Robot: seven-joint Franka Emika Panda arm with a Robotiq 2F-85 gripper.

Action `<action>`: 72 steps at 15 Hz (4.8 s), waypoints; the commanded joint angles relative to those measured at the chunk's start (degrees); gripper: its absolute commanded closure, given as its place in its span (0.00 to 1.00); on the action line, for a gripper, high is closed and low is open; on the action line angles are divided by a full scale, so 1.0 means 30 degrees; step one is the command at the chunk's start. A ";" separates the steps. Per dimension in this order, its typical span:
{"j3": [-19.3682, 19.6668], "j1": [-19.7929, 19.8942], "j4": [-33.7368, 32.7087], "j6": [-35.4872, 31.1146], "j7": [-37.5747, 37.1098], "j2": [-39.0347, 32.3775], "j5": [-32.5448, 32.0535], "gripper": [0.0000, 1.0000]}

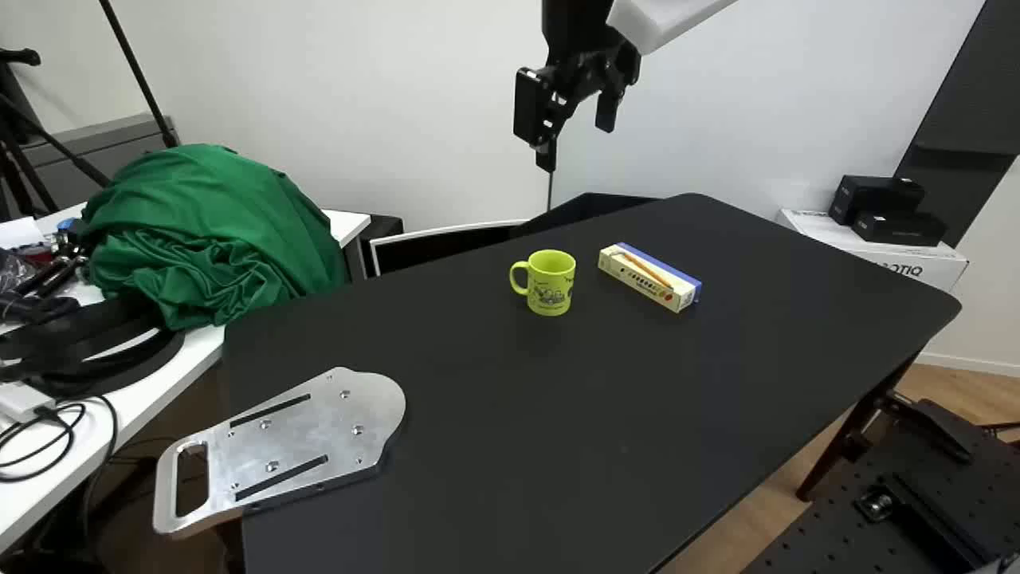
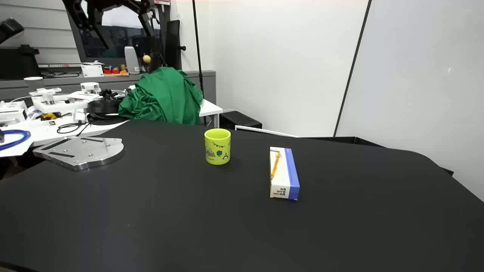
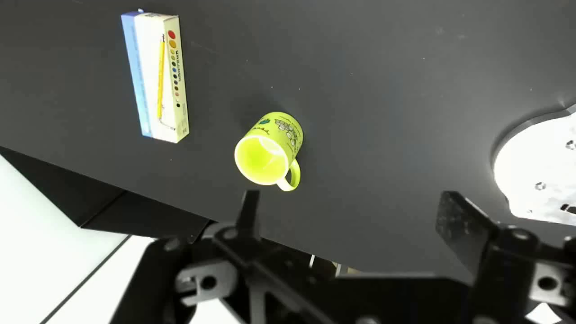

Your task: Take the pencil and place it in the yellow cup

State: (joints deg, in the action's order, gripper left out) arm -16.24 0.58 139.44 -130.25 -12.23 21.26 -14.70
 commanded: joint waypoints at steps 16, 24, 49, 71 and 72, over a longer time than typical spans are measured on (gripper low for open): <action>0.4602 0.0444 -0.0810 -0.0978 0.2572 -0.2888 0.1826 0.00; 0.7127 0.1709 -0.2966 -0.2795 0.6056 -0.7706 0.2106 0.00; 0.8067 0.4729 -1.0386 -0.4056 0.6628 -1.6970 0.6214 0.00; 0.7864 0.4793 -1.3513 -0.6030 0.5628 -2.1429 0.7356 0.00; 0.7862 0.4740 -1.3612 -0.5997 0.5577 -2.1570 0.7330 0.00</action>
State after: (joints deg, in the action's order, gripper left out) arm 7.15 15.34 101.56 -148.49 7.49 -41.20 8.62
